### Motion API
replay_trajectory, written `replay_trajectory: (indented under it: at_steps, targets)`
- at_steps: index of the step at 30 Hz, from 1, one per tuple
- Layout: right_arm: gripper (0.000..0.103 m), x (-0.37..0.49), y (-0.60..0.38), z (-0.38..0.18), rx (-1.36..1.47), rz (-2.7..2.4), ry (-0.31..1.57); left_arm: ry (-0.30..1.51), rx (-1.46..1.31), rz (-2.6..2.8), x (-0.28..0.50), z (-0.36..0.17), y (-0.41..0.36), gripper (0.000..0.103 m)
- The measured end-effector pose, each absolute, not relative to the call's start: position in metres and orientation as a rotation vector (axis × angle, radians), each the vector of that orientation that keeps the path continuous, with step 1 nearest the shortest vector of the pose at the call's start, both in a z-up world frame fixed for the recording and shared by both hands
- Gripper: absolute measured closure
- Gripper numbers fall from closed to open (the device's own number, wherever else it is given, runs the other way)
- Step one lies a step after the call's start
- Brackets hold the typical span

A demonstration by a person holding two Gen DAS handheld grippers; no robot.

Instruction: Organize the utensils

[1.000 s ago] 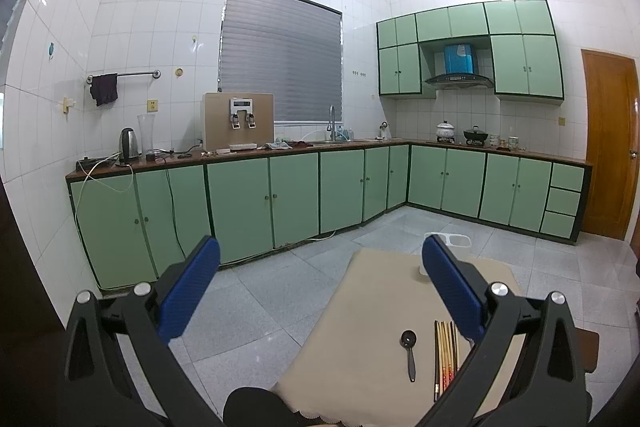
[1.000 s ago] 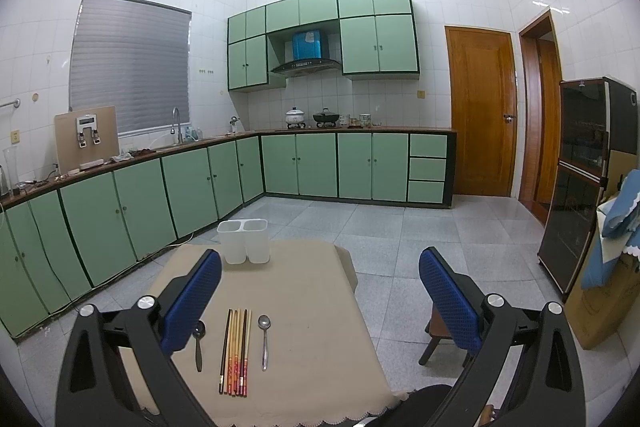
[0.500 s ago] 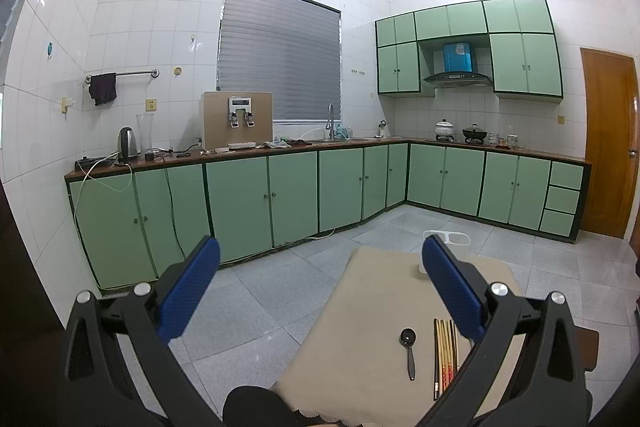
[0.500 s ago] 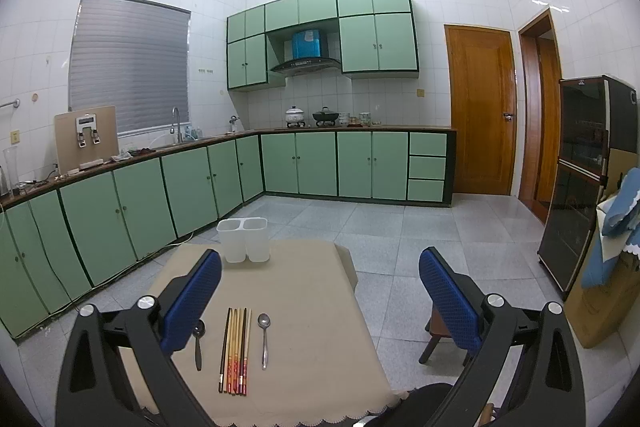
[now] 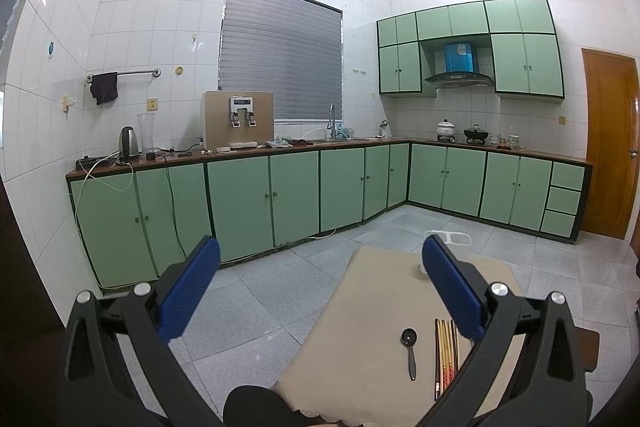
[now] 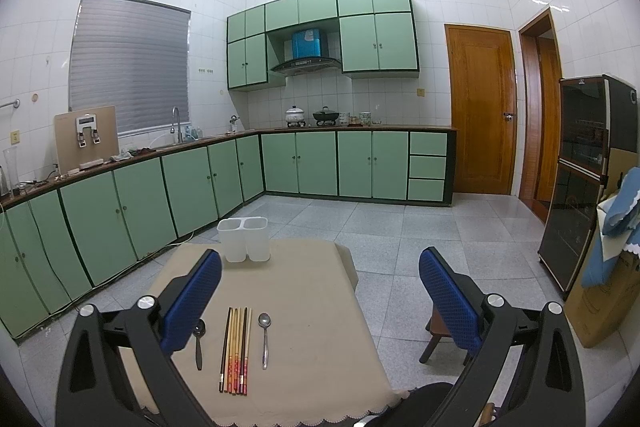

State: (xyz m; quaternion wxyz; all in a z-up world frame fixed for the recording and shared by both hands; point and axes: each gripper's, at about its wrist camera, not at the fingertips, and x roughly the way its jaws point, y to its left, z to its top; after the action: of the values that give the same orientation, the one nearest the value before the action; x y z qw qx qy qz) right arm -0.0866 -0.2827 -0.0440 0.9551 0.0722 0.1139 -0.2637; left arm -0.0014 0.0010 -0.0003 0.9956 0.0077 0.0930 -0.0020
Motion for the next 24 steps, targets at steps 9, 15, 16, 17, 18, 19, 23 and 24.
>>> replay_trajectory:
  at_steps: [9,15,16,17,18,19,23,24]
  targets:
    - [0.006,-0.0863,-0.2834,-0.0441,0.149,-0.535,0.233,0.19,0.016,-0.004,0.0004,-0.0009,0.0004,0.005]
    - [0.006,-0.0864,-0.2831,-0.0456,0.15,-0.534,0.234,0.19,0.016,-0.004,-0.0004,-0.0011,0.0004,0.005]
    - [0.006,-0.0864,-0.2827,-0.046,0.15,-0.534,0.234,0.19,0.016,-0.004,-0.0004,-0.0011,0.0004,0.005]
    - [0.006,-0.0862,-0.2826,-0.0462,0.15,-0.534,0.235,0.19,0.016,-0.004,-0.0003,-0.0013,0.0005,0.005]
    - [0.006,-0.0862,-0.2827,-0.0463,0.15,-0.534,0.235,0.191,0.016,-0.003,-0.0002,-0.0013,0.0003,0.005]
    - [0.006,-0.086,-0.2828,-0.047,0.151,-0.534,0.236,0.191,0.016,-0.004,-0.0003,-0.0014,0.0005,0.005]
    - [0.006,-0.0856,-0.2833,-0.0493,0.151,-0.533,0.238,0.194,0.016,-0.005,0.0003,-0.0024,0.001,0.005]
    - [0.006,-0.0855,-0.2835,-0.0497,0.152,-0.534,0.239,0.196,0.017,-0.006,0.001,-0.003,0.0006,0.005]
